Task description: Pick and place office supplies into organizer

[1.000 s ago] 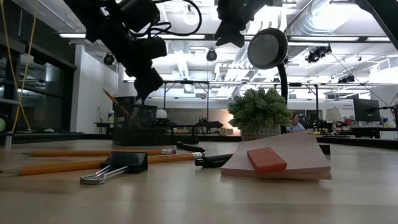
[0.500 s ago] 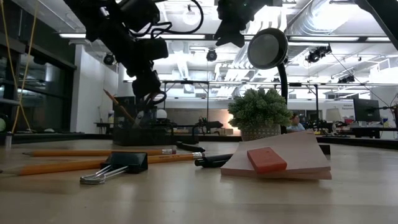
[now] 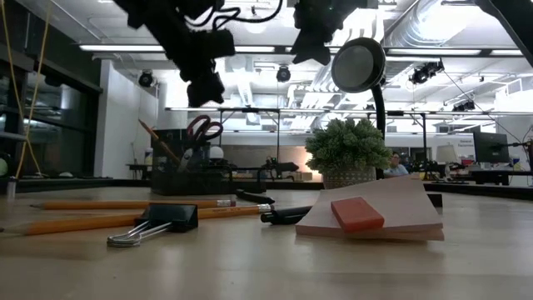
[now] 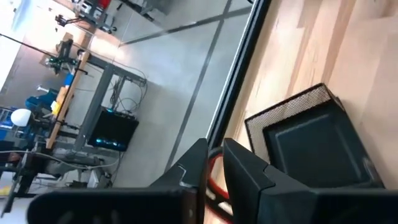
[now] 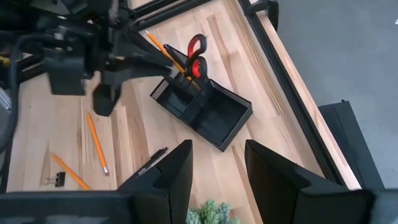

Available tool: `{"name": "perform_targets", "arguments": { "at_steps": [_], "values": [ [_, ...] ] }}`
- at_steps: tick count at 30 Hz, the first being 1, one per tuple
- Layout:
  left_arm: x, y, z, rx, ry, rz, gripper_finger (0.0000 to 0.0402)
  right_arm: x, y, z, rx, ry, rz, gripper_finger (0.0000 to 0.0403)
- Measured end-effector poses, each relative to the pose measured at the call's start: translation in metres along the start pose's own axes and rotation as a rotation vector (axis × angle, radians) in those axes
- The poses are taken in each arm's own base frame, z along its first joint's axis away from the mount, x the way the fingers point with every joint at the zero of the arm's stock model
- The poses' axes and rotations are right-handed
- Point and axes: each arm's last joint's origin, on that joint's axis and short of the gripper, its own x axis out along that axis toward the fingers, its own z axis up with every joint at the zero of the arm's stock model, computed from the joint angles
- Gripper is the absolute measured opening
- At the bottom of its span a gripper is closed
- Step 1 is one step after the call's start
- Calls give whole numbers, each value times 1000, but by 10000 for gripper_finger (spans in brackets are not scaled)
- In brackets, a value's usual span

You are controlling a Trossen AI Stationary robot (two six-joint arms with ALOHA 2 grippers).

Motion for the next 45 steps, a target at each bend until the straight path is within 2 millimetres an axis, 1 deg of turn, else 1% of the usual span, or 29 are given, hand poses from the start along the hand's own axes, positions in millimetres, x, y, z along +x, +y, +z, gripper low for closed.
{"name": "perform_targets", "arguments": {
  "at_steps": [3, 7, 9, 12, 14, 16, 20, 23, 27, 31, 35, 38, 43, 45],
  "values": [
    [-7, 12, 8, 27, 45, -18, 46, -3, 0, 0, 0, -4, -1, 139],
    [-22, 33, 19, 0, 113, -52, 42, -6, 1, -1, -6, -9, 9, 139],
    [-31, 43, 26, -44, 119, -95, 37, -5, 3, 0, -17, -9, 28, 139],
    [-49, 50, 38, -91, 90, -150, 25, -3, 9, 0, -54, -6, 73, 139],
    [-64, 50, 44, -108, 55, -171, 13, 0, 14, 0, -80, -1, 85, 139],
    [-80, 46, 50, -144, 16, -184, 4, 4, 19, -1, -93, 12, 97, 139],
    [-112, 32, 50, -243, -5, -199, 7, 19, 27, -9, -105, 61, 144, 139],
    [-134, 18, 44, -302, -1, -234, 5, 34, 37, -21, -106, 90, 206, 139],
    [-165, 3, 35, -352, -19, -270, 3, 53, 61, -47, -65, 131, 230, 139],
    [-188, -8, 24, -282, -37, -295, 2, 66, 96, -80, -49, 145, 216, 139],
    [-206, -15, 12, -157, -31, -349, 3, 77, 134, -117, -59, 154, 187, 139],
    [-218, -18, 4, -82, -42, -375, 5, 87, 161, -143, -68, 179, 206, 139],
    [-235, -24, -6, -2, -67, -424, 5, 110, 202, -189, -171, 307, 298, 139],
    [-239, -26, -8, 22, -80, -434, 5, 117, 217, -203, -161, 338, 306, 139]
  ]
}}
